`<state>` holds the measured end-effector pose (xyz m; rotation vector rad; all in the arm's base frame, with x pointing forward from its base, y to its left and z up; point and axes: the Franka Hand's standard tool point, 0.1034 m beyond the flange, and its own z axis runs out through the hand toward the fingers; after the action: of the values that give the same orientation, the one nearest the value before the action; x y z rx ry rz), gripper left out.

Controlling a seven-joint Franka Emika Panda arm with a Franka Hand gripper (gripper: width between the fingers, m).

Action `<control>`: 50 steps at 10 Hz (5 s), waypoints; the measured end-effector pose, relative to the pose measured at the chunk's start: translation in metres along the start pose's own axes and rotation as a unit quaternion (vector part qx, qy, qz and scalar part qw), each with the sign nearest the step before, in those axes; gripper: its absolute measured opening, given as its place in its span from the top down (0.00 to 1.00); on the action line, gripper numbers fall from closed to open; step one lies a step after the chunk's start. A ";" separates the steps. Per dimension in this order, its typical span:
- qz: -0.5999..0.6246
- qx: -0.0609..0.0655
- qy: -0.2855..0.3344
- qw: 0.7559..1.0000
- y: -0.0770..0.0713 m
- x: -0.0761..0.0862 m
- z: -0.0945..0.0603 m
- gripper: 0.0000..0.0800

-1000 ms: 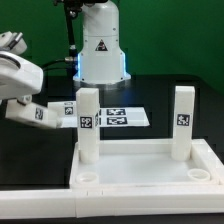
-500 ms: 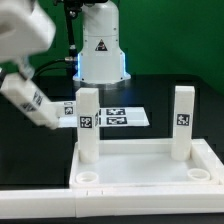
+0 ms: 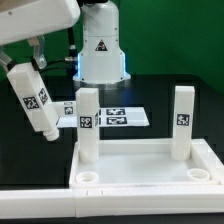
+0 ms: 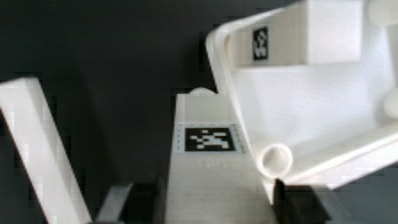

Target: Assemble desk

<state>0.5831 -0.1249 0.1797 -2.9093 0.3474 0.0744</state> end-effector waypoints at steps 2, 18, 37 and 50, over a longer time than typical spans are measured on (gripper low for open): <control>-0.054 -0.027 0.051 0.997 -0.074 0.009 -0.015 0.64; -0.194 -0.093 0.029 0.976 -0.203 -0.018 0.050 0.64; -0.200 -0.090 0.039 0.975 -0.229 -0.008 0.085 0.64; -0.201 -0.089 0.046 0.974 -0.232 -0.001 0.089 0.64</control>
Offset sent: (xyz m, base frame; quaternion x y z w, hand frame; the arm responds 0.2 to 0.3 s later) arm 0.0336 0.0665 -0.0008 -0.0188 -0.0847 -0.0219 0.9960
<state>0.6348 0.1147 0.1400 -3.1010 -0.2530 -0.0983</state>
